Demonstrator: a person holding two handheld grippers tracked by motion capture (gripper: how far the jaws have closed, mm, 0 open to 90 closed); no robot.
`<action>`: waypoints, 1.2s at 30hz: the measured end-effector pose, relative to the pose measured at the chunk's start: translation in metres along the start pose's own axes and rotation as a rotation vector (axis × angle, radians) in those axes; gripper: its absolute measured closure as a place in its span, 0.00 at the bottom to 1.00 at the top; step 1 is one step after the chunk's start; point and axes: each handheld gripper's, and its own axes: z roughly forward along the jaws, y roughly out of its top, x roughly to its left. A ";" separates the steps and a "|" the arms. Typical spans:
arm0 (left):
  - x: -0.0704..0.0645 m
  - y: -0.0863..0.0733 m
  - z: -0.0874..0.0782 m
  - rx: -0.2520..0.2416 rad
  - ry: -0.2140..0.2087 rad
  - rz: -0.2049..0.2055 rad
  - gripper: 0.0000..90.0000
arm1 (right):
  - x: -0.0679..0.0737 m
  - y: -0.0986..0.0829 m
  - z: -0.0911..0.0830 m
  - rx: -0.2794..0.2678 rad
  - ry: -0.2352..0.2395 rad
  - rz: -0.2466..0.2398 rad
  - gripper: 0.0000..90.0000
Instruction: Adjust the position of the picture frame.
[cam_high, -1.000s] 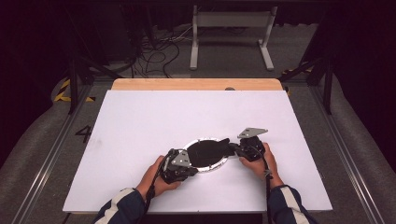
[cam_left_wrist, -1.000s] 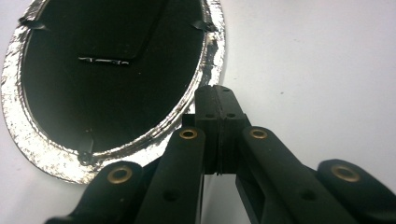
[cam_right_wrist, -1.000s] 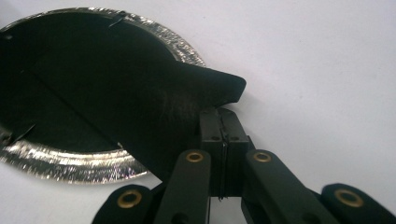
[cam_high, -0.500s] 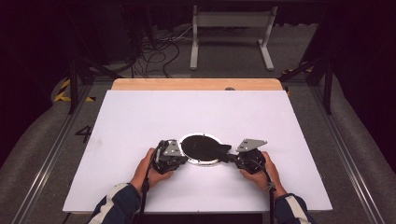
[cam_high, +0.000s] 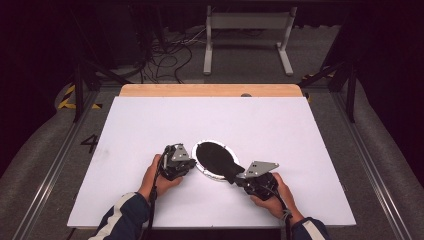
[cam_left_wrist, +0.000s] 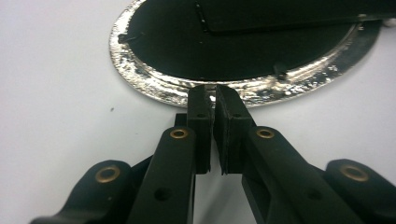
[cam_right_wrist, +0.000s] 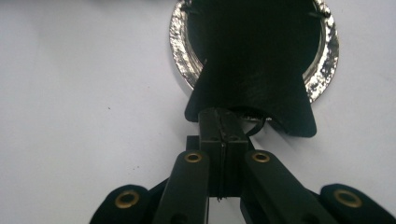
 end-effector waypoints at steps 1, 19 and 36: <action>-0.003 0.001 -0.002 -0.011 -0.019 0.006 0.95 | -0.001 0.001 -0.004 -0.018 -0.016 -0.005 1.00; -0.048 0.015 0.016 -0.004 -0.102 0.097 1.00 | -0.036 -0.008 0.004 -0.028 -0.159 0.064 1.00; -0.038 0.013 0.013 0.007 -0.038 0.109 0.98 | -0.018 -0.007 0.003 0.003 -0.021 0.022 1.00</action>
